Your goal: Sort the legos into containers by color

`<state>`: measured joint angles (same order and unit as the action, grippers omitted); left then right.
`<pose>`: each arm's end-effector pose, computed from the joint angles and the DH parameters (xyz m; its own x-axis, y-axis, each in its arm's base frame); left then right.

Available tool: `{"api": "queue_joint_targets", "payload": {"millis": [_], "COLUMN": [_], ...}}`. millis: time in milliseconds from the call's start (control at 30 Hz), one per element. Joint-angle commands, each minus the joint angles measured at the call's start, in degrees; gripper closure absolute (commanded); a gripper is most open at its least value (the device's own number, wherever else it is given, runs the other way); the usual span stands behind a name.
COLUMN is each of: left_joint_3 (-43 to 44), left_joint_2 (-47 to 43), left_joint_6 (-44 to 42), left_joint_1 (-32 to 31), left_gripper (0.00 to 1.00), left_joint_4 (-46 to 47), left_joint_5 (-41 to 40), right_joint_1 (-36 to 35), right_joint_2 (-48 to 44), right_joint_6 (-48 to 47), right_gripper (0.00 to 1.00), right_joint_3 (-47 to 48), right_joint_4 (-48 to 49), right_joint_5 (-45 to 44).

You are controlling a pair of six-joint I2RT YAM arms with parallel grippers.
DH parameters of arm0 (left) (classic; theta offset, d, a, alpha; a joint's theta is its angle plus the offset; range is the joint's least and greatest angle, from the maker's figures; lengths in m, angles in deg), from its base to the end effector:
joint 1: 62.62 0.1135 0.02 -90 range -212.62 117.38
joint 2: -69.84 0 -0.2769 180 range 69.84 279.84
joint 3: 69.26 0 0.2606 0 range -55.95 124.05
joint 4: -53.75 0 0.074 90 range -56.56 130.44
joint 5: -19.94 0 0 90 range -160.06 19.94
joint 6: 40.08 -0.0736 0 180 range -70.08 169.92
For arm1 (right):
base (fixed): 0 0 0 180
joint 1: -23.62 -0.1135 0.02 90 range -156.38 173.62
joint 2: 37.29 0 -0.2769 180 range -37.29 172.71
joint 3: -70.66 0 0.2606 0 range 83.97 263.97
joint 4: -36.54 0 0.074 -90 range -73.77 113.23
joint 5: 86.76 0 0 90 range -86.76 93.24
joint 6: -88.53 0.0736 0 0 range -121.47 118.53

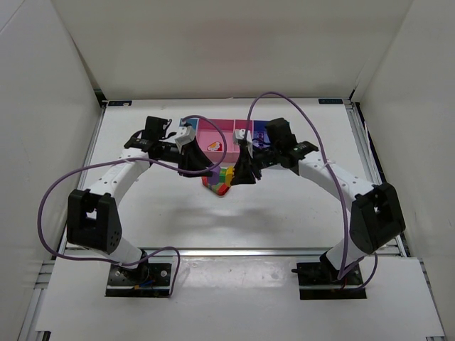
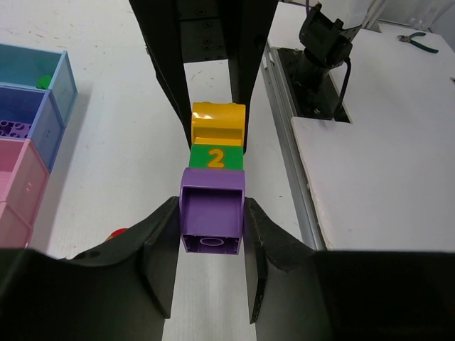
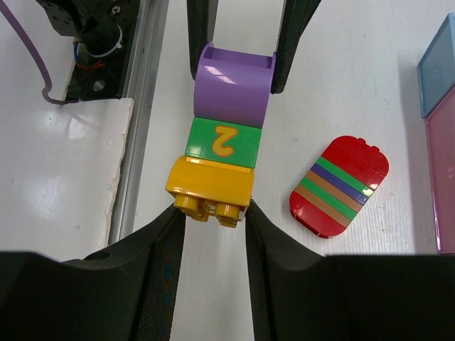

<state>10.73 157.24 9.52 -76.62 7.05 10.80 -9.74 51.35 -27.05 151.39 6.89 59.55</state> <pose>0.2891 -0.1470 0.2871 -0.2097 0.1584 -0.9648 0.9664 -0.1163 -0.2292 0.2692 0.2505 0.2845 -0.0897 -0.3458 -0.9340 -0.9919 -0.0540 0.1152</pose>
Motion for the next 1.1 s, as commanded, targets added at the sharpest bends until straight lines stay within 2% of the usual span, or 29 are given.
{"api": "queue_joint_targets", "payload": {"millis": [0, 33, 100, 233, 367, 567, 933, 1000, 1033, 1067], "left_joint_3": [1.6, 1.6, 1.4, 1.5, 1.6, 2.0, 2.8, 2.8, 2.8, 2.8], "left_joint_2": [-0.2, -0.2, -0.4, -0.3, -0.2, 0.2, 0.4, 0.3, 0.4, 0.3], "left_joint_6": [-0.3, -0.4, -0.6, -0.9, -0.9, -0.9, -0.8, -0.6, -0.6, -0.6], "left_joint_1": [-0.8, -0.8, -0.8, -0.8, -0.8, -0.8, -0.8, -0.8, -0.8, -0.9], "left_gripper": [0.90, 0.90, 0.90, 0.90, 0.90, 0.90, 0.90, 0.90, 0.90, 0.90], "left_joint_4": [-0.1, -0.2, -0.2, -0.2, -0.2, -0.3, -0.3, -0.3, -0.4, -0.3], "left_joint_5": [0.2, -0.1, -0.6, -1.0, -1.3, -1.5, -1.8, -1.7, -1.8, -1.8], "right_joint_1": [0.2, 0.4, 0.3, 0.1, -0.1, -0.6, -0.9, -1.0, -1.0, -1.0], "right_joint_2": [0.5, 0.6, 0.7, 0.8, 0.8, 0.0, 0.6, 0.8, 1.1, 1.4], "right_joint_6": [2.6, 2.4, 2.5, 1.6, -0.1, -5.2, -5.7, -5.0, -4.7, -4.5], "right_gripper": [0.81, 0.80, 0.71, 0.65, 0.53, 0.48, 0.51, 0.59, 0.70, 0.75], "right_joint_3": [4.6, 4.8, 5.2, 5.5, 6.4, 6.3, 5.4, 5.4, 5.6, 6.1], "right_joint_4": [3.9, 3.6, 3.2, 1.8, -0.6, -6.1, -7.1, -6.3, -6.3, -6.3], "right_joint_5": [1.3, 1.4, 1.8, 2.7, 3.5, 3.8, 3.2, 3.1, 2.9, 2.8]}}
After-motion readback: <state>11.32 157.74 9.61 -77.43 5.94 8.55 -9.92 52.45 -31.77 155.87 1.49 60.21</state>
